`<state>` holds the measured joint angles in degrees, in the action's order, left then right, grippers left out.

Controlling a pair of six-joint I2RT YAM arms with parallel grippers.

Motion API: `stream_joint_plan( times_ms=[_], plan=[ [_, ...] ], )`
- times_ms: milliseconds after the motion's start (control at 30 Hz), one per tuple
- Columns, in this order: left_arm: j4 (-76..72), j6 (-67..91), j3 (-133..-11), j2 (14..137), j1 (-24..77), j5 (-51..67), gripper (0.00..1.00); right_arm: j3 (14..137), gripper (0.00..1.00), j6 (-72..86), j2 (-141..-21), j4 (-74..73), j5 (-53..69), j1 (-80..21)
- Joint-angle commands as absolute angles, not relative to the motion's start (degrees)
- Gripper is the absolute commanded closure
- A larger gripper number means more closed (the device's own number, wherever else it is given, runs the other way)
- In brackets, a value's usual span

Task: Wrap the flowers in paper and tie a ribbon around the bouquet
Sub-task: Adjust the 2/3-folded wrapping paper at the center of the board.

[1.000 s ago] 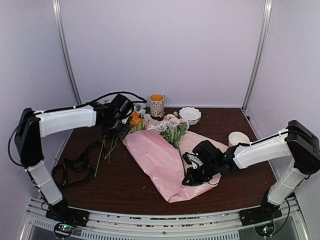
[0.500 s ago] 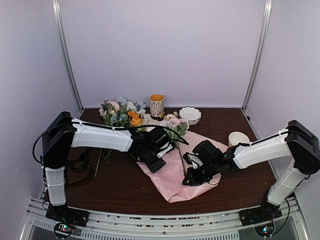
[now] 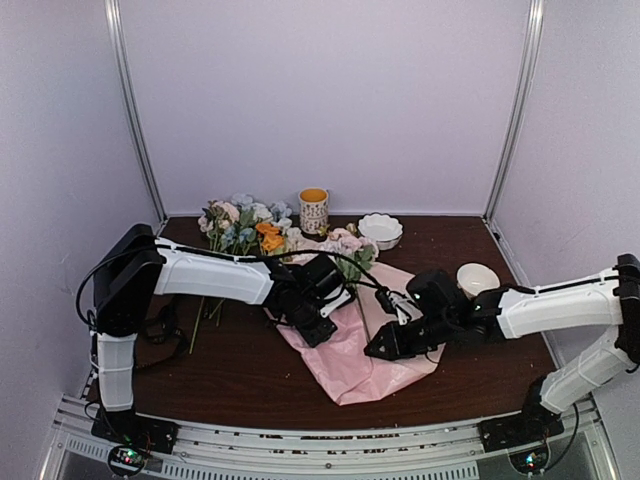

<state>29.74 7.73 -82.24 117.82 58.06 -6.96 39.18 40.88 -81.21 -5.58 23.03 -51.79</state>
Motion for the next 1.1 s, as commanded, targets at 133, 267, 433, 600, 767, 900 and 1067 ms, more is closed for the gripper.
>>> stream_joint_plan(
  times_ms=[133,267,433,600,767,900,1067],
  plan=[
    [24.2,7.6,-80.2,119.0,57.9,-2.0,0.45,35.2,0.84,42.1,-80.3,10.0,33.0,-52.6],
    [23.5,7.9,-80.2,118.6,57.3,-0.9,0.45,35.5,0.91,41.5,-87.3,11.3,32.6,-52.9],
    [22.4,7.7,-79.8,116.3,55.0,0.4,0.45,35.4,0.93,39.9,-93.7,10.9,30.5,-52.8],
    [23.1,3.7,-83.8,114.6,53.0,-1.4,0.44,35.0,0.95,40.0,-97.2,8.7,28.6,-52.8],
    [23.7,1.8,-91.0,116.4,49.3,-3.6,0.42,33.5,0.95,40.5,-95.9,7.7,27.6,-52.8],
    [25.2,1.3,-98.0,120.8,46.5,-4.4,0.42,33.6,0.96,40.6,-95.7,7.6,27.9,-53.0],
    [26.8,0.3,-105.4,127.0,46.1,-3.6,0.42,33.9,0.96,40.6,-95.6,7.0,28.1,-53.1]
  ],
)
